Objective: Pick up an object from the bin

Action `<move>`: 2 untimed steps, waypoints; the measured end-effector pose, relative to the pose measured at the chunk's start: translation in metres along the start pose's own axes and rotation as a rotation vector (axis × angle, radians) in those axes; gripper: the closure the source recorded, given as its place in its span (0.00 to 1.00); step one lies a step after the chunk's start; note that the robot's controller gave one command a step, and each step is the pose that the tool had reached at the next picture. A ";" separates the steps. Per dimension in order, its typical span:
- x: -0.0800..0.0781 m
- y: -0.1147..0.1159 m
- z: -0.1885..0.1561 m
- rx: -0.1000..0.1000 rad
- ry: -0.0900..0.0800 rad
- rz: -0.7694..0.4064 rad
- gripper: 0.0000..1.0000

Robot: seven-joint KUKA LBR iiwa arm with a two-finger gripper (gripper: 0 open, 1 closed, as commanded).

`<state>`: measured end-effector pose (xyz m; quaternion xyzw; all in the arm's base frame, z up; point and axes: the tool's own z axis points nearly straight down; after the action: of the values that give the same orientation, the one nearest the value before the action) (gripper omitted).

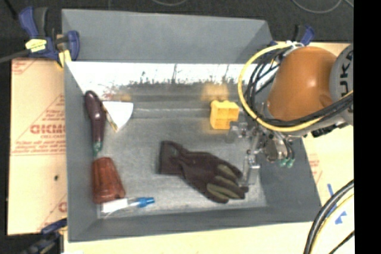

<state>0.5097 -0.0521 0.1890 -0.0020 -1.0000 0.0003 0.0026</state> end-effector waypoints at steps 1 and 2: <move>-0.001 0.000 -0.004 0.001 -0.007 -0.002 0.00; -0.003 0.014 0.042 0.002 -0.014 -0.037 0.00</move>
Offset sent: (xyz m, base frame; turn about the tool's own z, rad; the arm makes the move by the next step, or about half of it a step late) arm -0.0006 0.0343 -0.1069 -0.0930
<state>0.5127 -0.0385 0.1471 0.0167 -0.9999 0.0011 -0.0042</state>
